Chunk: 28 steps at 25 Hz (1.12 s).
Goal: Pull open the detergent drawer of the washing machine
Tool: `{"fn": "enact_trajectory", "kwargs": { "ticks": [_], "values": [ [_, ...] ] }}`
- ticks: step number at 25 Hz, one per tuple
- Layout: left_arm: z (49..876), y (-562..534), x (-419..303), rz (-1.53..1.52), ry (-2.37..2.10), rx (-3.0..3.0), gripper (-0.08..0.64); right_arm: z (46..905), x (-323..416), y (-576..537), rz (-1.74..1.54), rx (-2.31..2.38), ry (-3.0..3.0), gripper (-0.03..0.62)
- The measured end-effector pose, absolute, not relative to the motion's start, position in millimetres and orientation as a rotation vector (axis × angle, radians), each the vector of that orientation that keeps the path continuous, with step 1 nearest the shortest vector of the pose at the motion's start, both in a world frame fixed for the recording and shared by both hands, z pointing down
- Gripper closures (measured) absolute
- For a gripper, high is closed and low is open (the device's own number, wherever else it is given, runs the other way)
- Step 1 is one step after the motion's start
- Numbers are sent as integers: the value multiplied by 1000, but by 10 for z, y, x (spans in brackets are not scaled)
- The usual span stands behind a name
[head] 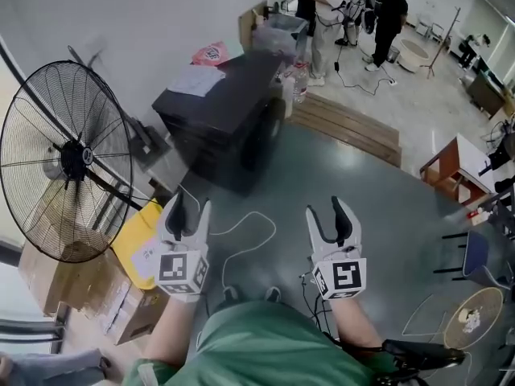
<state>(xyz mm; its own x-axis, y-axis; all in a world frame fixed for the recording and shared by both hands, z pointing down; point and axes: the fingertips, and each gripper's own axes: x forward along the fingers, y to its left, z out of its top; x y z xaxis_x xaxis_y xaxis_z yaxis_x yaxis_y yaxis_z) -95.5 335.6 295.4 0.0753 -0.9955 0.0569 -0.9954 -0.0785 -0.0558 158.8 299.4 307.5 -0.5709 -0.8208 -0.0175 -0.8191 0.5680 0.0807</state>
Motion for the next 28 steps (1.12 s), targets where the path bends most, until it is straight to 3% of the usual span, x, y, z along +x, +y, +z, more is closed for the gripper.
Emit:
{"fn": "enact_trajectory", "kwargs": {
  "ticks": [14, 28],
  "values": [
    [3129, 3176, -884, -180, 2161, -2304, 336, 3185, 1656, 2715, -53, 1408, -2798, 379],
    [3484, 1741, -1548, -98, 2122, -2441, 354, 3390, 1158, 1520, 26, 1479, -2699, 380]
  ]
}}
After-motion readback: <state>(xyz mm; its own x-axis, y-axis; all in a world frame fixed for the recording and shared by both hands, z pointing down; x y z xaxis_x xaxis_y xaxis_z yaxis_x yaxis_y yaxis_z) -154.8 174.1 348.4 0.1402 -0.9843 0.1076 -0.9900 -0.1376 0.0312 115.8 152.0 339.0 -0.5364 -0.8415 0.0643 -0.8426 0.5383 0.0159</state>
